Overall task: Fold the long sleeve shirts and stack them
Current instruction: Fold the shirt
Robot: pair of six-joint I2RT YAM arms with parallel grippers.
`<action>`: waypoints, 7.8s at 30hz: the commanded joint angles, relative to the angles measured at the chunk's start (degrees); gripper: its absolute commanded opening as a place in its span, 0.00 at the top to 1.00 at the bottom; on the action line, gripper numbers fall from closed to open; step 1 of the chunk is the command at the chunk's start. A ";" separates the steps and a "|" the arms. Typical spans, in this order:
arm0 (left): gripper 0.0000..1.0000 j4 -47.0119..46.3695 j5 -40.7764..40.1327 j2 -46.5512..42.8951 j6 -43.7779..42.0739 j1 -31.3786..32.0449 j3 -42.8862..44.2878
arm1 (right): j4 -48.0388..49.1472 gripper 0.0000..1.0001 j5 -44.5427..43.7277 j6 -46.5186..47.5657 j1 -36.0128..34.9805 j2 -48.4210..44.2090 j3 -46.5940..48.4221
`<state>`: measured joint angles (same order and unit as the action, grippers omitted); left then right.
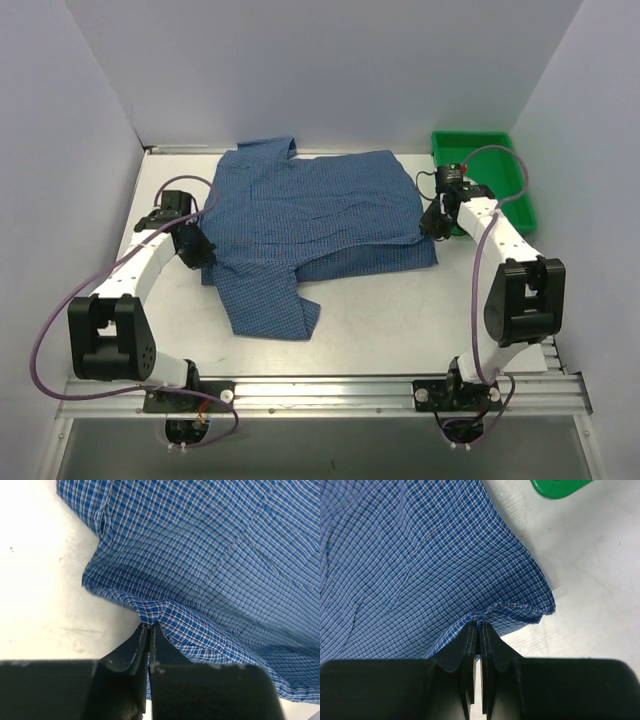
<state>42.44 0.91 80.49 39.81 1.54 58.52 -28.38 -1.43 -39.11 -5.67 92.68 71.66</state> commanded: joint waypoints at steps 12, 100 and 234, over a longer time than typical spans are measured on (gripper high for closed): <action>0.93 -6.84 2.08 16.89 -1.84 -0.93 11.79 | 1.40 0.98 -1.64 -1.40 1.45 13.31 6.91; 0.02 -6.66 -6.98 -3.59 -14.15 -7.25 -2.80 | 9.66 0.33 -24.86 30.07 -38.46 21.25 38.32; 0.03 -9.48 -2.66 -10.18 -14.41 -2.77 -10.62 | 22.76 1.00 14.06 -16.97 -31.43 6.64 2.35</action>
<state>34.81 -2.07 70.13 25.26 -0.91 48.21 0.49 7.86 -61.25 -38.46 104.86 71.85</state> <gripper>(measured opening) 0.974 0.040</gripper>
